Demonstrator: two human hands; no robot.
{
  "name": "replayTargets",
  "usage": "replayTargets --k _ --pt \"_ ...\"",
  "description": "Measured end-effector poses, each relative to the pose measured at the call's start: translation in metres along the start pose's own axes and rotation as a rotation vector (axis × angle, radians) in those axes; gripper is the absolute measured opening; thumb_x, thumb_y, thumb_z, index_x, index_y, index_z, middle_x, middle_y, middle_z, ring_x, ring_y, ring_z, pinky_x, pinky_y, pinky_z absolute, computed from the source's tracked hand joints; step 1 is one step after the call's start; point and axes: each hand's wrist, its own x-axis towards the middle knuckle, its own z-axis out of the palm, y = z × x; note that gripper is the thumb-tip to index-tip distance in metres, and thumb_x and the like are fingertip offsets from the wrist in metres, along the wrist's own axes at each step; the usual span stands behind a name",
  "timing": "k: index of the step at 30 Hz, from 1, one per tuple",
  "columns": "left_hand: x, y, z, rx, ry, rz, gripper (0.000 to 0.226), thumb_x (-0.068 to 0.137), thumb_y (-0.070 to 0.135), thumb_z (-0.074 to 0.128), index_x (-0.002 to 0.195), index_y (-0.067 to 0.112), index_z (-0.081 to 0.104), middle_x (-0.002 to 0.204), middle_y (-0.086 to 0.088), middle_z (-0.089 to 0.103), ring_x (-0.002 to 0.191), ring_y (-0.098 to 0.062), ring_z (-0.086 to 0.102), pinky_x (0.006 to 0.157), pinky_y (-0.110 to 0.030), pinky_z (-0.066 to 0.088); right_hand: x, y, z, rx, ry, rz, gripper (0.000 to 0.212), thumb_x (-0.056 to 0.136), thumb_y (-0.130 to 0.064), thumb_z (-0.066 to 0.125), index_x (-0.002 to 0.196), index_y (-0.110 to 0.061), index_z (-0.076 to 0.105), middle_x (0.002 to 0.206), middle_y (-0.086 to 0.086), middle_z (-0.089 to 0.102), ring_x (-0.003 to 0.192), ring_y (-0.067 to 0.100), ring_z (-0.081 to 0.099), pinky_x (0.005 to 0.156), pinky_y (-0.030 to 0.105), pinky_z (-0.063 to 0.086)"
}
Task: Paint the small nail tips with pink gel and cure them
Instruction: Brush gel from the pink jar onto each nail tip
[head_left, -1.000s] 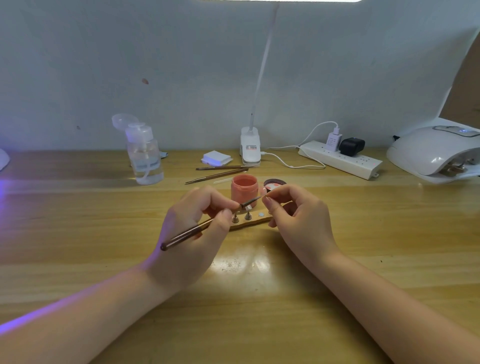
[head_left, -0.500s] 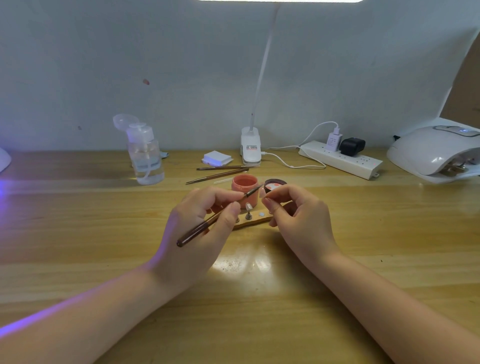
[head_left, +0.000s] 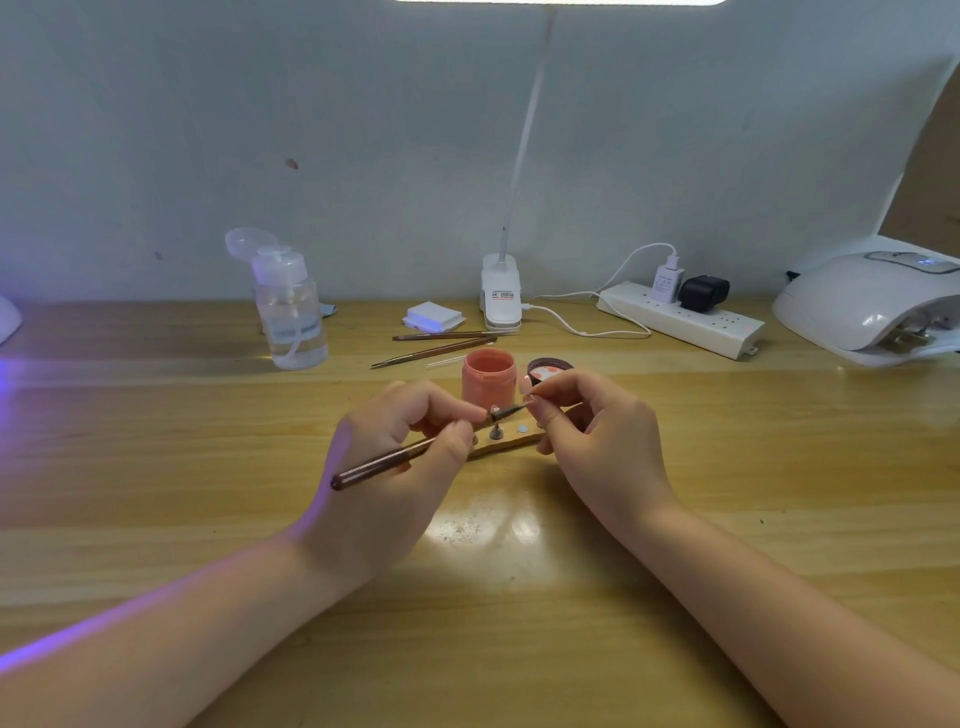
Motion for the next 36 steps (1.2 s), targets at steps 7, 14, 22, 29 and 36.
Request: replayTargets --k 7,14,22,29,36 --pt "0.0019 0.001 0.0026 -0.016 0.003 -0.024 0.006 0.09 0.028 0.064 0.093 0.032 0.068 0.081 0.018 0.07 0.08 -0.002 0.063 0.069 -0.012 0.045 -0.0002 0.0004 0.0006 0.033 -0.018 0.006 0.007 0.086 -0.011 0.069 0.087 -0.018 0.069 0.077 -0.004 0.068 0.057 0.011 0.064 0.057 0.025 0.053" --pt "0.0026 0.0042 0.0016 -0.082 0.042 -0.023 0.011 0.087 0.024 0.06 0.092 0.024 0.069 0.08 0.012 0.069 0.073 0.001 0.062 0.064 -0.006 0.042 -0.0005 -0.0006 0.0001 0.055 -0.027 0.023 0.006 0.087 -0.011 0.068 0.088 -0.017 0.068 0.078 -0.003 0.068 0.053 0.008 0.063 0.054 0.021 0.051" --pt "0.0023 0.0052 0.0018 -0.096 0.049 -0.029 0.014 0.083 0.015 0.056 0.084 0.023 0.068 0.075 0.008 0.068 0.07 0.0 0.062 0.063 -0.007 0.043 -0.0001 -0.0006 -0.0006 0.047 -0.022 0.035 0.006 0.087 -0.011 0.068 0.088 -0.016 0.069 0.077 -0.003 0.068 0.053 0.009 0.064 0.057 0.029 0.054" --pt "0.0037 0.0016 0.0 0.037 -0.007 0.011 0.017 0.081 0.017 0.06 0.09 0.027 0.071 0.079 0.025 0.067 0.079 0.001 0.06 0.071 -0.009 0.04 -0.0003 -0.0011 -0.0004 0.053 -0.014 0.041 0.005 0.087 -0.01 0.068 0.088 -0.015 0.069 0.076 -0.003 0.068 0.053 0.009 0.064 0.06 0.033 0.054" --pt "0.0067 0.0021 -0.0016 0.043 -0.029 0.065 0.02 0.083 0.012 0.061 0.094 0.024 0.072 0.084 0.026 0.068 0.08 0.003 0.061 0.071 -0.006 0.04 -0.0007 -0.0014 -0.0002 0.051 -0.017 0.049 0.007 0.087 -0.01 0.068 0.09 -0.017 0.069 0.076 -0.002 0.069 0.054 0.009 0.064 0.062 0.033 0.055"
